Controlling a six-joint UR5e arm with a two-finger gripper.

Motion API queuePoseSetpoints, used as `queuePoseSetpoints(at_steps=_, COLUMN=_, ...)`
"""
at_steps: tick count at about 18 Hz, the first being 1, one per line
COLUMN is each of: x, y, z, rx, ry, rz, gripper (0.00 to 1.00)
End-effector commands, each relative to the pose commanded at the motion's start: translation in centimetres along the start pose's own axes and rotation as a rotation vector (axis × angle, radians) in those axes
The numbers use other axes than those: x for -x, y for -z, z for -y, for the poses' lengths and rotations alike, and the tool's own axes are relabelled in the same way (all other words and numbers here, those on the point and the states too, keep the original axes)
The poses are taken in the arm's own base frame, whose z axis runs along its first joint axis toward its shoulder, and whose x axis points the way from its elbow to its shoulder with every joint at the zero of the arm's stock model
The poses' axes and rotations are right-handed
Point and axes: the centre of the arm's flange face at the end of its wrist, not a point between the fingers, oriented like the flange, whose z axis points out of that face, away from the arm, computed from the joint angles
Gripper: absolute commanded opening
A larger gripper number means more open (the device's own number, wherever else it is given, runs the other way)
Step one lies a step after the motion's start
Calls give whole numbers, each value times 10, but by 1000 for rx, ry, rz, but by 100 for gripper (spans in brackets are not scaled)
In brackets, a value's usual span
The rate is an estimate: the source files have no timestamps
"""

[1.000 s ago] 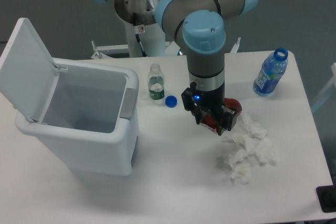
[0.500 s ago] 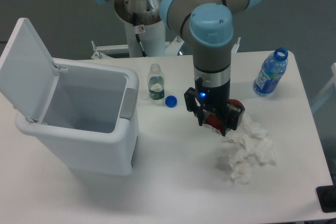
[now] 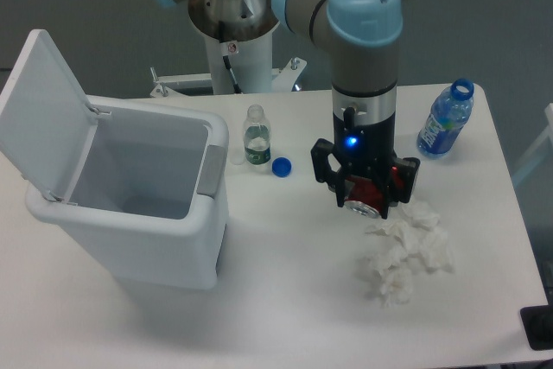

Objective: Place the cans in the trash can
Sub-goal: 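Carry the red can over the open white trash bin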

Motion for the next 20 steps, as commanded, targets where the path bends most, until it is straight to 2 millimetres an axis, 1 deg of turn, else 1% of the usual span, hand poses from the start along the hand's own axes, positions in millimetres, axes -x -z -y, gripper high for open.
queuePoseSetpoints(at_steps=2, x=-2, y=8, z=3, rx=-29, ry=91, rz=-5, gripper=58)
queuePoseSetpoints(at_steps=3, x=-3, y=21, z=8, rx=-62, ry=139, rz=-8, gripper=58)
queuePoseSetpoints(at_steps=4, x=-5, y=29, z=11, rx=-86, ry=190, rz=-19, gripper=58)
queuePoseSetpoints(at_steps=7, x=-18, y=60, z=20, rx=-172, ry=334, rz=-66, gripper=58)
queuePoseSetpoints(at_steps=10, x=-33, y=89, z=26, rx=-232, ry=396, rz=-99, gripper=58)
queuePoseSetpoints(at_steps=12, x=-42, y=105, z=28, rx=-268, ry=454, rz=-135, gripper=58)
queuePoseSetpoints(at_steps=13, x=-49, y=118, z=31, rx=-293, ry=467, rz=-150, gripper=58)
queuePoseSetpoints(at_steps=14, x=-55, y=123, z=34, rx=-312, ry=472, rz=-175, gripper=61)
queuePoseSetpoints(at_steps=16, x=-80, y=135, z=42, rx=-338, ry=447, rz=-220, gripper=63)
queuePoseSetpoints(at_steps=18, x=-94, y=143, z=38, rx=-344, ry=435, rz=-224, gripper=62)
queuePoseSetpoints(at_steps=20, x=-109, y=148, z=45, rx=-350, ry=418, rz=-239, gripper=62)
